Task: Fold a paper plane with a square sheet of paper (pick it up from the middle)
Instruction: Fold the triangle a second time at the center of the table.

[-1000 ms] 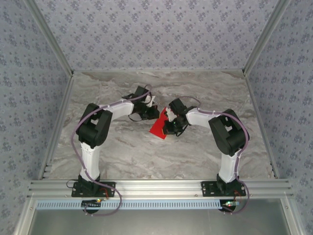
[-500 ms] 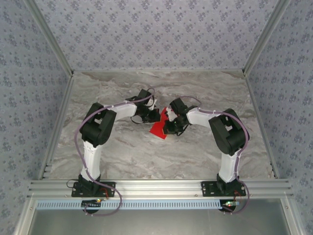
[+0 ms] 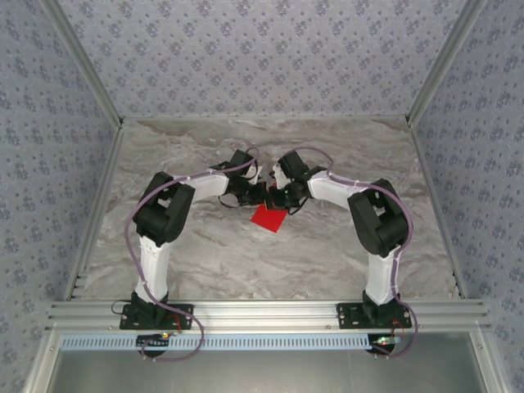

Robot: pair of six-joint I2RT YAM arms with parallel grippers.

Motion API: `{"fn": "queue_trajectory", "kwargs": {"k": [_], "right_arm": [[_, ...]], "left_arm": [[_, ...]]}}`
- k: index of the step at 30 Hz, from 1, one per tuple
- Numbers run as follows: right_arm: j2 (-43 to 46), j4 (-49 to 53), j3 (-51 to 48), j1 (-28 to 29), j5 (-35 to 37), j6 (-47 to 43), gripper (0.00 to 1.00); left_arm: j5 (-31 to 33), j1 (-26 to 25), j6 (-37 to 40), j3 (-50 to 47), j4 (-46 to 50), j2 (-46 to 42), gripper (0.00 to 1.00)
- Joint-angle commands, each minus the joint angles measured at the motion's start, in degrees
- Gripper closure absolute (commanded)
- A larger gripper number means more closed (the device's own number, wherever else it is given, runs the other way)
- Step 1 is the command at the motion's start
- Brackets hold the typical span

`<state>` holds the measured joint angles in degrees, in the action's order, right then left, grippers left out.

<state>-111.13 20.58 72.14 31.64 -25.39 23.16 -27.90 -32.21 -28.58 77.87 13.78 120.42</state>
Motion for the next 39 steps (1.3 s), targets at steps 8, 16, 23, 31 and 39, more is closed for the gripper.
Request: {"fn": "queue_trajectory", "kwargs": {"k": [8, 16, 23, 31, 39], "right_arm": [[-4.1, -0.8, 0.2, 0.7, 1.2, 2.7, 1.00], [-5.0, -0.7, -0.5, 0.7, 1.2, 2.6, 1.00], [-0.5, 3.7, -8.0, 1.3, -1.1, -1.6, 1.00], [4.3, 6.4, -14.7, 2.4, -4.5, -3.1, 1.00], [8.3, 5.0, -15.1, 2.0, -6.0, -2.5, 1.00]], "left_arm": [[3.6, 0.0, -1.5, -2.8, 2.4, 1.4, 1.00], [4.3, 0.0, -2.0, -3.5, 2.5, 1.2, 1.00], [7.6, 0.1, -3.2, -3.6, 4.5, 2.0, 1.00], [8.3, 0.5, -3.9, -4.5, 4.2, 2.0, 1.00], [7.4, 0.4, -3.8, -4.3, 3.6, 1.4, 1.00]]}}
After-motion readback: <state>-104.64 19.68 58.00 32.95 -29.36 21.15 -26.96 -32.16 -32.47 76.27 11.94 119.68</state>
